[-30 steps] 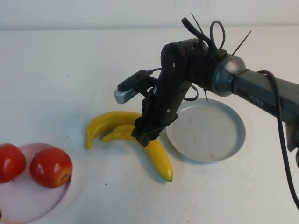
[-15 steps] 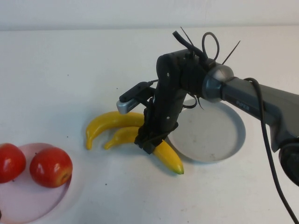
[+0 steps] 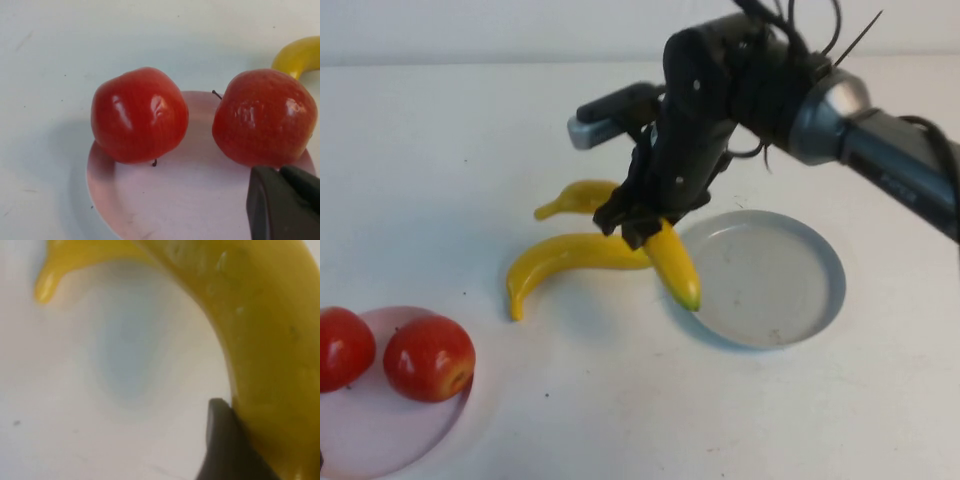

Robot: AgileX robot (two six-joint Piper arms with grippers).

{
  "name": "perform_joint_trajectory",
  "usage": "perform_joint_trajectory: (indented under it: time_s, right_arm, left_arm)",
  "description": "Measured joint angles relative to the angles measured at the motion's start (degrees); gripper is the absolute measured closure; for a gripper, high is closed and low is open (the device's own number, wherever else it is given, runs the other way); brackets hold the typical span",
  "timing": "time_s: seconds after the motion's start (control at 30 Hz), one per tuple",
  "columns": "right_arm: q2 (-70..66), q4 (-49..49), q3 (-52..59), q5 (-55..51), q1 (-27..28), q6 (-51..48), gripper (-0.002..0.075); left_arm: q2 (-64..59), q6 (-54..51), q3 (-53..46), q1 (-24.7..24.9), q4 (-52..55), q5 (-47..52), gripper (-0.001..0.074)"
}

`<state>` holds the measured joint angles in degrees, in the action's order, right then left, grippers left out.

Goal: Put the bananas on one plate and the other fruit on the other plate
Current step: Put another type of fruit in the right plate

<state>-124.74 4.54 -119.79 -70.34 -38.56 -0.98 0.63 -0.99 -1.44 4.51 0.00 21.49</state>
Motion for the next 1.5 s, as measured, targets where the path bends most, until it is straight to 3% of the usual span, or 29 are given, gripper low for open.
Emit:
perform_joint_trajectory:
  time_s: [0.13, 0.4, 0.5, 1.13, 1.33, 1.5]
  right_arm:
    - [7.1, -8.0, 2.4, -0.1, 1.4, 5.0, 0.0422]
    - [15.1, -4.9, 17.9, -0.4, 14.8, 9.4, 0.0422]
    - [15.1, -4.5, 22.2, -0.4, 17.4, 9.6, 0.0422]
    - [7.1, 1.1, 26.3, 7.0, 17.6, 6.3, 0.042]
    - [7.1, 1.2, 26.1, 7.3, 17.6, 5.8, 0.0327]
    - [7.0, 1.2, 21.5, 3.0, 17.6, 5.6, 0.0305]
  left_arm:
    - [0.0, 0.0, 0.0, 0.0, 0.0, 0.0, 0.0733]
    - [0.0, 0.0, 0.0, 0.0, 0.0, 0.0, 0.0733]
    - [0.0, 0.0, 0.0, 0.0, 0.0, 0.0, 0.0733]
    - [0.0, 0.0, 0.0, 0.0, 0.0, 0.0, 0.0733]
    - [0.0, 0.0, 0.0, 0.0, 0.0, 0.0, 0.0733]
    - [0.0, 0.0, 0.0, 0.0, 0.0, 0.0, 0.0733]
